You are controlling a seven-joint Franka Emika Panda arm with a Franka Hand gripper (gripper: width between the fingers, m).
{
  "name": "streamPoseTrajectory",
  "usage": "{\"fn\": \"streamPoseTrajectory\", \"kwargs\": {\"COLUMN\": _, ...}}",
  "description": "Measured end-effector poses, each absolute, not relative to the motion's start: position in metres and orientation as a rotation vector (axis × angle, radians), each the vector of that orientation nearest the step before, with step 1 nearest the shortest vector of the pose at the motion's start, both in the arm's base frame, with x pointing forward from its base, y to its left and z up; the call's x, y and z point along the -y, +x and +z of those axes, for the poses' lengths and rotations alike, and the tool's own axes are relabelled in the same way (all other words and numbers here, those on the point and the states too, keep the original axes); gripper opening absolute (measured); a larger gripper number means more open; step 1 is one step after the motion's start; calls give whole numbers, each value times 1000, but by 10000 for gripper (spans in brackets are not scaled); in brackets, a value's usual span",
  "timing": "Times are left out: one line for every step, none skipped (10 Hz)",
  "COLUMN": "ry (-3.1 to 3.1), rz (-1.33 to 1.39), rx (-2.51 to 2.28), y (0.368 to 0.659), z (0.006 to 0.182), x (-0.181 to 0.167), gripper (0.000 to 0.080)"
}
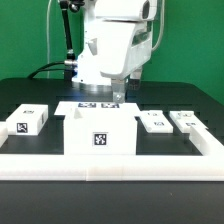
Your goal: Assemble cabinet
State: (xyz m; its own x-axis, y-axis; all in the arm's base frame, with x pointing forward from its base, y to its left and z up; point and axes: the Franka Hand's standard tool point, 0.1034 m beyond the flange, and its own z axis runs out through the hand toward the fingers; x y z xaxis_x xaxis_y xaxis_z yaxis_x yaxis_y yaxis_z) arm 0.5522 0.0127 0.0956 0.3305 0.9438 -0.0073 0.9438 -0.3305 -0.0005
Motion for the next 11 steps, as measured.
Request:
{"fn": "streamPoseTrajectory", "kwargs": {"ry": 2451, "rz": 60, "rx": -1913, "y": 548, "z": 92, "x": -9, "gripper": 798}}
{"fn": "streamPoseTrajectory", "kwargs": {"ry": 2422, "rz": 53, "rx": -1954, "y": 538, "z": 88, "x": -5, "gripper": 798}}
{"fn": "streamPoseTrajectory", "kwargs": {"ry": 2407, "rz": 59, "rx": -1968, "y": 532, "z": 87, "x": -5, "gripper": 798}}
{"fn": "streamPoseTrajectory", "kwargs": {"ry": 2414, "rz": 49, "rx": -1967, "y": 524, "z": 85, "x": -5, "gripper": 798}}
{"fn": "streamPoseTrajectory", "kwargs": {"ry": 2417, "rz": 42, "rx": -1970, "y": 520, "z": 84, "x": -5, "gripper": 798}}
{"fn": "streamPoseTrajectory", "kwargs": {"ry": 2418, "rz": 36, "rx": -1972, "y": 514, "z": 82, "x": -5, "gripper": 798}}
{"fn": "streamPoseTrajectory", "kwargs": {"ry": 2408, "rz": 24, "rx": -1992, "y": 505, "z": 79, "x": -5, "gripper": 798}}
{"fn": "streamPoseTrajectory", "kwargs": {"ry": 2341, "rz": 22, "rx": -2062, "y": 495, "z": 74, "x": -5, "gripper": 798}}
{"fn": "streamPoseTrajectory", "kwargs": {"ry": 2314, "rz": 13, "rx": -2091, "y": 484, "z": 69, "x": -7, "gripper": 798}}
{"fn": "streamPoseTrajectory", "kwargs": {"ry": 2314, "rz": 8, "rx": -2097, "y": 474, "z": 67, "x": -7, "gripper": 798}}
{"fn": "streamPoseTrajectory", "kwargs": {"ry": 2319, "rz": 0, "rx": -2096, "y": 468, "z": 66, "x": -7, "gripper": 798}}
